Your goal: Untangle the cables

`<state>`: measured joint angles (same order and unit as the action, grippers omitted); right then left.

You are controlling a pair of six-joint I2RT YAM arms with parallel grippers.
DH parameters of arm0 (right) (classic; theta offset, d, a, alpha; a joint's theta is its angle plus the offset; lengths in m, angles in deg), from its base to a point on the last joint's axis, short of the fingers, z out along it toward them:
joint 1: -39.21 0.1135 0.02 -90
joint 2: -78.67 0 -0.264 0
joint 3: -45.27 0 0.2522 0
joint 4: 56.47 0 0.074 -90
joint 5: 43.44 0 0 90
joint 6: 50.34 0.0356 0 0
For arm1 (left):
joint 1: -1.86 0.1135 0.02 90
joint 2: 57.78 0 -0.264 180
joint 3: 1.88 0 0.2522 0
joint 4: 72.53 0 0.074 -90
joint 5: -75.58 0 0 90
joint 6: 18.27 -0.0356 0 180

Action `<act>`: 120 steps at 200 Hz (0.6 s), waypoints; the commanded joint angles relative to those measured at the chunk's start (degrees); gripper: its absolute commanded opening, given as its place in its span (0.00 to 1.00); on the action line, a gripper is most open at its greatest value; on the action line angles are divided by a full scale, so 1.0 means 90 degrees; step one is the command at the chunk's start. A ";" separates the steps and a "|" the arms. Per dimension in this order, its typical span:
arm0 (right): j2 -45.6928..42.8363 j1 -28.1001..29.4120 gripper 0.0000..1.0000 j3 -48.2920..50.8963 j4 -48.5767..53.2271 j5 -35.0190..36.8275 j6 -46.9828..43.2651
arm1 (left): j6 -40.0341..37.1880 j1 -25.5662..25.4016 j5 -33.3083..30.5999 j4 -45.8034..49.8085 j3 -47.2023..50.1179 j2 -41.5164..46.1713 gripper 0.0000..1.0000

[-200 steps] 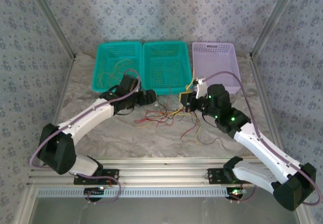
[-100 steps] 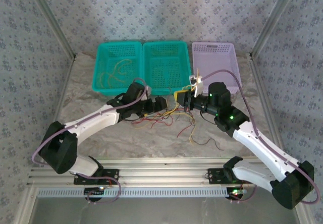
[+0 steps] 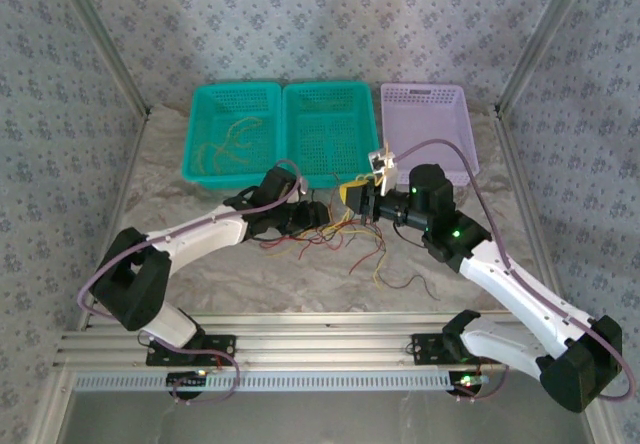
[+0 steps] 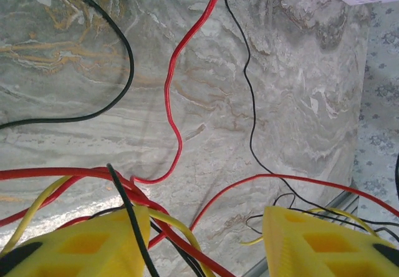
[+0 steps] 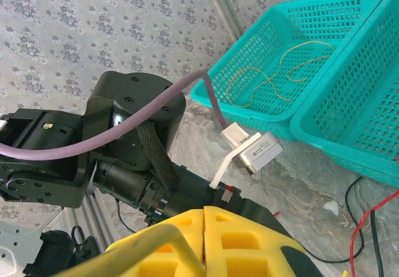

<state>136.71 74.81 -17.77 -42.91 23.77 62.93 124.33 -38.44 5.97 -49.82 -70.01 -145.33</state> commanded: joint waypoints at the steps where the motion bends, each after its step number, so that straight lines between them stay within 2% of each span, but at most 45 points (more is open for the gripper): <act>1: -0.0067 0.0068 0.00 -0.0003 -0.0031 0.0007 -0.0151 | -0.0070 -0.0041 0.0113 -0.0047 -0.0189 -0.0101 0.38; 24: -0.0129 0.0066 0.00 -0.0049 0.0044 0.0065 -0.0210 | -0.0122 -0.0038 0.0063 0.0004 -0.0217 -0.0174 0.20; 54: -0.0267 0.0043 0.00 -0.0196 0.0241 0.0186 -0.0242 | -0.0322 -0.0026 -0.0119 0.0266 -0.0272 -0.0184 0.00; 120: -0.0596 -0.0595 0.00 -0.0853 0.1113 0.0734 0.0030 | -0.1007 0.0100 -0.0701 0.1250 -0.0151 0.0040 0.00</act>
<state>133.76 71.62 -21.40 -36.12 27.47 61.90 119.12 -38.26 2.49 -44.16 -70.34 -146.79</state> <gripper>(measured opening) 0.055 0.047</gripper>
